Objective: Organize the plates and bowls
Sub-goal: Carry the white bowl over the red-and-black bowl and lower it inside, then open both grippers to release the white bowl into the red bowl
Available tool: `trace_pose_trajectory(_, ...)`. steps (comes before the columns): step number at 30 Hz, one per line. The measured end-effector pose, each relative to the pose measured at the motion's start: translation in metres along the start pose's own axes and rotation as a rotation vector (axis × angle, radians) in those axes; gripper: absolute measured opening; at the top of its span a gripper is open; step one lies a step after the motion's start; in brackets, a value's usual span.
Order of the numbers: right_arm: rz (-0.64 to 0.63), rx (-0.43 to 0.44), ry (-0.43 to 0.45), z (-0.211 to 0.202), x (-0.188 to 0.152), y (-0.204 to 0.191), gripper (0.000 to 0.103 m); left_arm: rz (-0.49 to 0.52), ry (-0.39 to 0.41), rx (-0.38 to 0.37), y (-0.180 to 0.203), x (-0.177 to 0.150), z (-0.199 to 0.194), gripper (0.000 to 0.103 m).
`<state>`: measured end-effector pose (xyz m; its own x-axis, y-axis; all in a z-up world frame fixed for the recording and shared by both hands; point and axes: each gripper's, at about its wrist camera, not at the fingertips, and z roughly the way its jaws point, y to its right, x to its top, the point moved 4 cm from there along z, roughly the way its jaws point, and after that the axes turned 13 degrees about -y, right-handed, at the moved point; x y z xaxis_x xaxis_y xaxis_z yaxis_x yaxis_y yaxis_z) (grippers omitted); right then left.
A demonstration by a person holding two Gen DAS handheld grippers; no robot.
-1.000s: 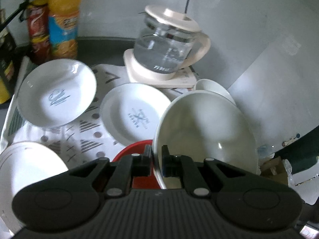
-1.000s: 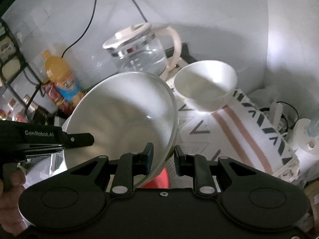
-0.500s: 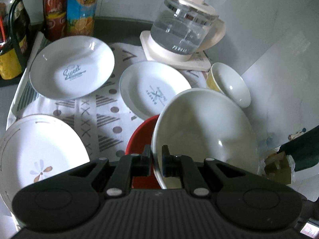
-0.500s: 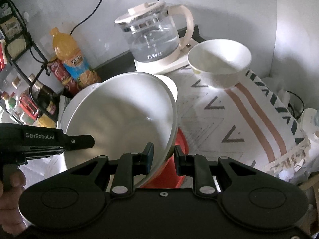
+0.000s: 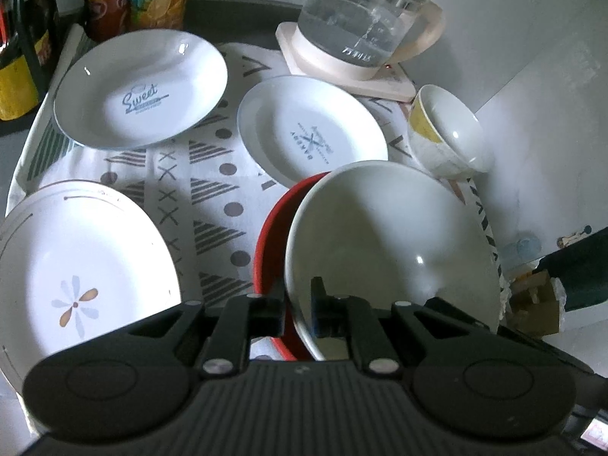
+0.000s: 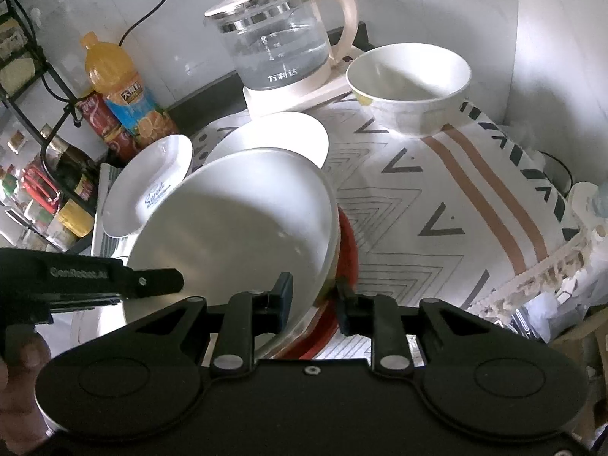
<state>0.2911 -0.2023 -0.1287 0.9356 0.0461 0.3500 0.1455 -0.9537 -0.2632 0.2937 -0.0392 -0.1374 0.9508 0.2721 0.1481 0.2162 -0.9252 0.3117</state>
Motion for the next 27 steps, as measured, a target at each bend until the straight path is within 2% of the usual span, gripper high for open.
trace_pose_trajectory(6,-0.013,-0.013,-0.021,0.005,0.0,-0.005,0.029,-0.002,-0.008,-0.014,-0.005,0.004,0.002,0.011)
trace_pose_trajectory(14,-0.01,-0.04,-0.037,0.012,-0.002,-0.013,0.033,0.026,0.01,0.003,-0.005,0.01,-0.007,0.012)
trace_pose_trajectory(16,0.001,-0.033,-0.038,0.012,0.0,-0.013,0.038,0.035,0.028,0.019,-0.005,0.011,-0.01,0.019)
trace_pose_trajectory(21,0.015,-0.039,-0.007,0.009,0.004,-0.015,0.051,0.065,0.029,0.004,-0.004,0.018,-0.012,0.023)
trace_pose_trajectory(27,0.036,-0.054,0.012,0.007,0.009,-0.016,0.054,0.084,0.031,-0.012,-0.005,0.027,-0.014,0.032)
